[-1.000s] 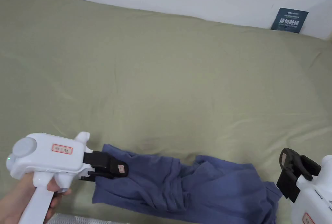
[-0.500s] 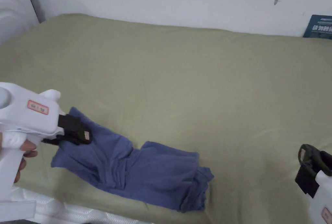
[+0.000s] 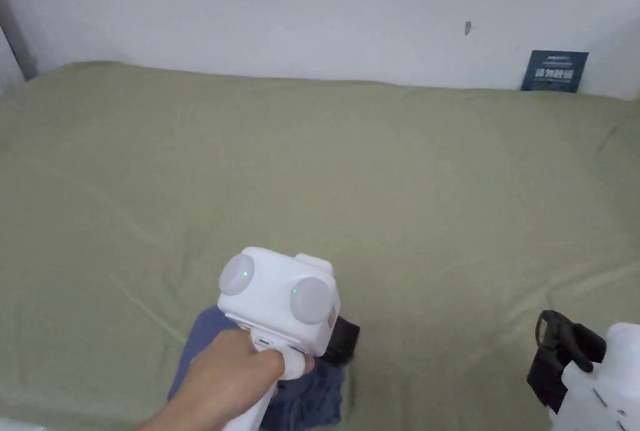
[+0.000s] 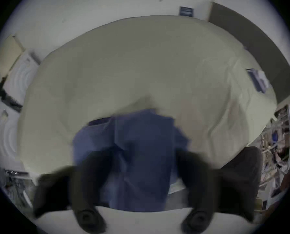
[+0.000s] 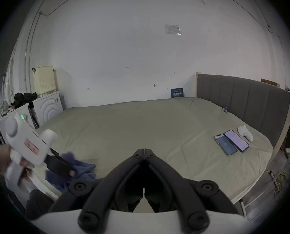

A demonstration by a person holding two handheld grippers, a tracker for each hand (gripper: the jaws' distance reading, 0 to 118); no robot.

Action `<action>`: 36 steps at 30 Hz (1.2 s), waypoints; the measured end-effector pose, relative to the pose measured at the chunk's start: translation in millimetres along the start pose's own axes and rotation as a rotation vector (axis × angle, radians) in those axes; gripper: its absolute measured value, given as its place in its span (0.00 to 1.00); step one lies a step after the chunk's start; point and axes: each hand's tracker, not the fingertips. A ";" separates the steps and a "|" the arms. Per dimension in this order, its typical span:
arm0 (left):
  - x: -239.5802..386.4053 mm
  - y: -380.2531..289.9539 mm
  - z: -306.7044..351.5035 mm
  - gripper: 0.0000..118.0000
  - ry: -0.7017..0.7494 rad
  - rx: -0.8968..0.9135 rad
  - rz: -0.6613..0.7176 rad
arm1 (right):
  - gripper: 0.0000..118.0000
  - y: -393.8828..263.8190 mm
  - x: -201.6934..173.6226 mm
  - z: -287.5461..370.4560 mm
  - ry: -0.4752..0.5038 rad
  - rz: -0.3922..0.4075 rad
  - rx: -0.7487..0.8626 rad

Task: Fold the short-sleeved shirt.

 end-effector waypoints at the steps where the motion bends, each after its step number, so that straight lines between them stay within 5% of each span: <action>1: 1.6 -0.8 -4.8 0.97 -0.067 0.026 0.014 | 0.00 -0.8 4.3 1.5 -0.010 -0.009 -0.007; 7: -56.4 -14.9 33.3 0.89 -0.187 0.132 0.208 | 0.00 -7.9 21.8 -0.8 -0.045 -0.059 -0.033; 8: -70.6 -20.6 41.3 0.76 -0.197 0.156 0.240 | 0.00 -8.8 22.5 -2.9 -0.046 -0.076 -0.042; 9: -84.8 -25.1 50.8 0.47 -0.218 0.196 0.256 | 0.00 -9.8 22.9 -5.1 -0.041 -0.097 -0.053; 10: -99.7 -31.8 55.2 0.00 -0.237 0.219 0.283 | 0.00 -10.9 22.4 -6.9 -0.033 -0.109 -0.059; 12: -127.0 -43.7 49.4 0.00 -0.275 0.230 0.361 | 0.00 -12.5 17.5 -11.6 -0.027 -0.109 -0.068; 20: -135.0 -78.5 -75.7 0.00 -0.839 0.005 0.557 | 0.00 -19.8 -8.2 -26.2 0.043 -0.101 -0.147; 23: -111.6 -99.7 -111.9 0.00 -0.732 -0.124 0.497 | 0.00 -25.7 -17.2 -28.7 0.070 -0.075 -0.196; 27: -119.7 -102.7 -104.0 0.00 -0.833 -0.057 0.544 | 0.00 -35.1 -35.1 -42.6 0.154 -0.027 -0.283; 32: -140.7 -87.1 -55.9 0.00 -0.744 0.021 0.426 | 0.00 -33.5 -77.9 -79.7 0.427 -0.073 -0.403; 36: -187.9 -87.2 -7.6 0.00 -0.626 0.090 0.430 | 0.00 -52.0 -111.9 -136.6 0.798 -0.344 -0.631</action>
